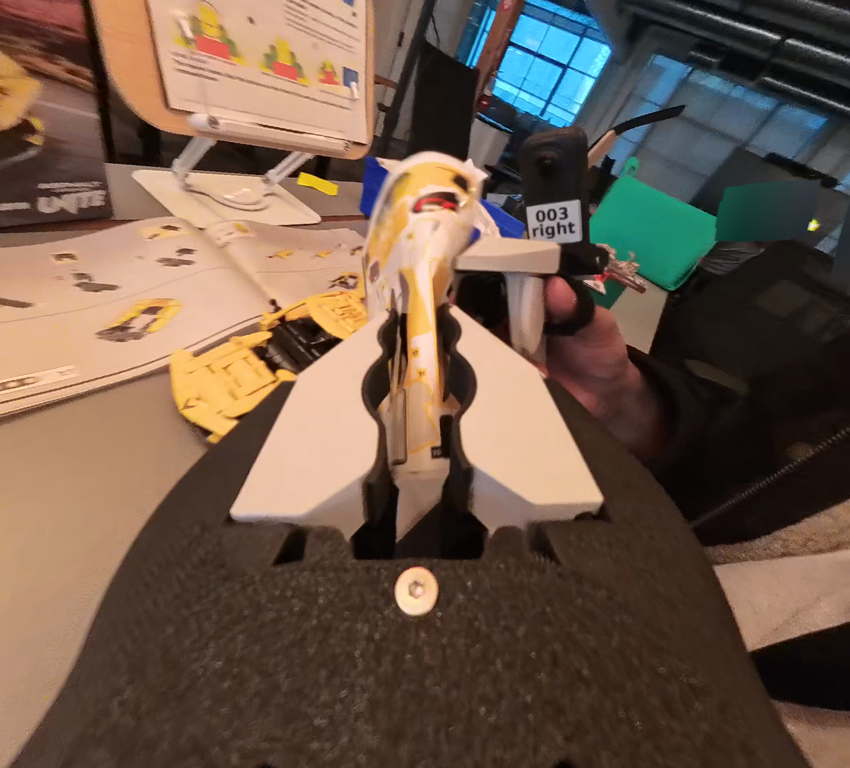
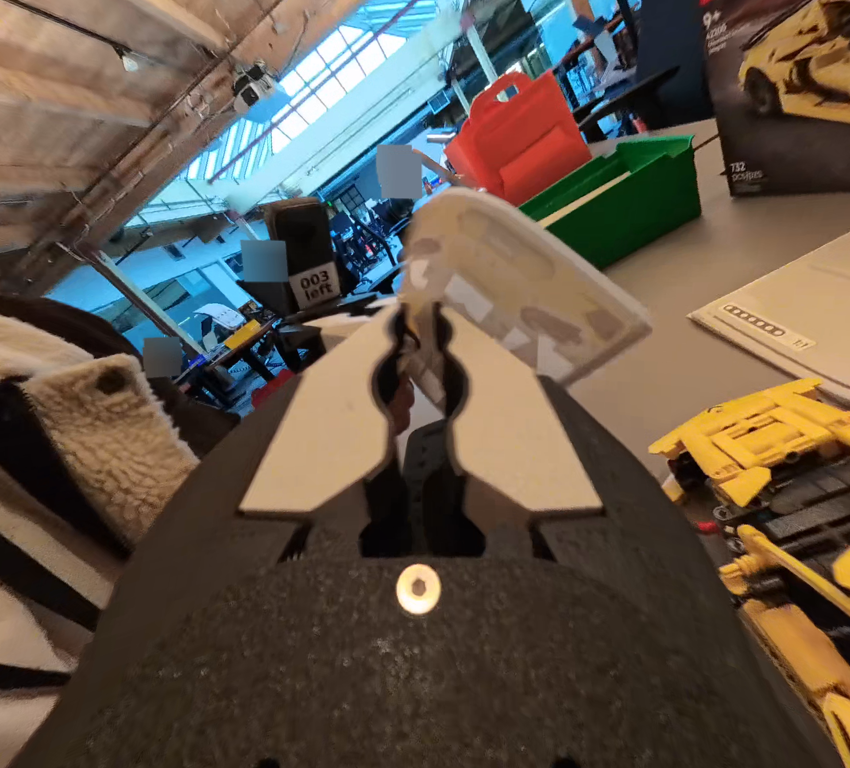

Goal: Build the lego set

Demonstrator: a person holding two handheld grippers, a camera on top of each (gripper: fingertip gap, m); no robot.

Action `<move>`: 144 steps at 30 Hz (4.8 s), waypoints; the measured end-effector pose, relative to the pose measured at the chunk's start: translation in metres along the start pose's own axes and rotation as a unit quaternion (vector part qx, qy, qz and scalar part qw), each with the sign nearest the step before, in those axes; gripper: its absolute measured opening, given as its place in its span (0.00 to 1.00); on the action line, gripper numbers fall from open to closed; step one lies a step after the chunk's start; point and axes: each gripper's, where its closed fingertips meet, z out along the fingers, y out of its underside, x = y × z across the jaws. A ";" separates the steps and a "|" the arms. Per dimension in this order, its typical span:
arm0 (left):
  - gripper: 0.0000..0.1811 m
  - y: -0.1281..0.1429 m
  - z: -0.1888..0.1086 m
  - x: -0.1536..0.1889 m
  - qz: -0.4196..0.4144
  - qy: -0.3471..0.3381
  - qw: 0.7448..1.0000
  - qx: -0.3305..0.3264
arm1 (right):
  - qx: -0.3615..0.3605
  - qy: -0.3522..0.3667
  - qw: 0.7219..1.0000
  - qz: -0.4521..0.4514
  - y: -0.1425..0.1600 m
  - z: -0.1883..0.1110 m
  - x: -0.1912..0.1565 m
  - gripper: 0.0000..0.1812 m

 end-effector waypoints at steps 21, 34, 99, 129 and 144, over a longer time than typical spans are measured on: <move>0.45 0.004 0.078 0.049 -0.327 0.420 0.846 -0.029 | -0.052 -0.088 0.994 0.040 -0.029 -0.147 -0.008 0.00; 0.00 0.041 0.087 0.032 -0.250 0.356 0.900 -0.042 | 0.037 -0.012 0.995 0.093 0.012 -0.142 0.035 0.06; 0.00 0.056 0.087 0.032 -0.157 0.329 0.930 -0.056 | -0.090 0.262 0.929 -0.244 -0.005 -0.135 0.014 0.36; 0.00 0.039 0.036 0.098 -0.030 0.491 0.870 0.009 | -0.048 -0.074 0.996 0.010 0.044 -0.090 -0.034 0.12; 0.00 0.047 0.044 0.095 -0.013 0.471 0.882 -0.007 | -0.050 -0.066 0.996 0.023 0.045 -0.097 -0.024 0.08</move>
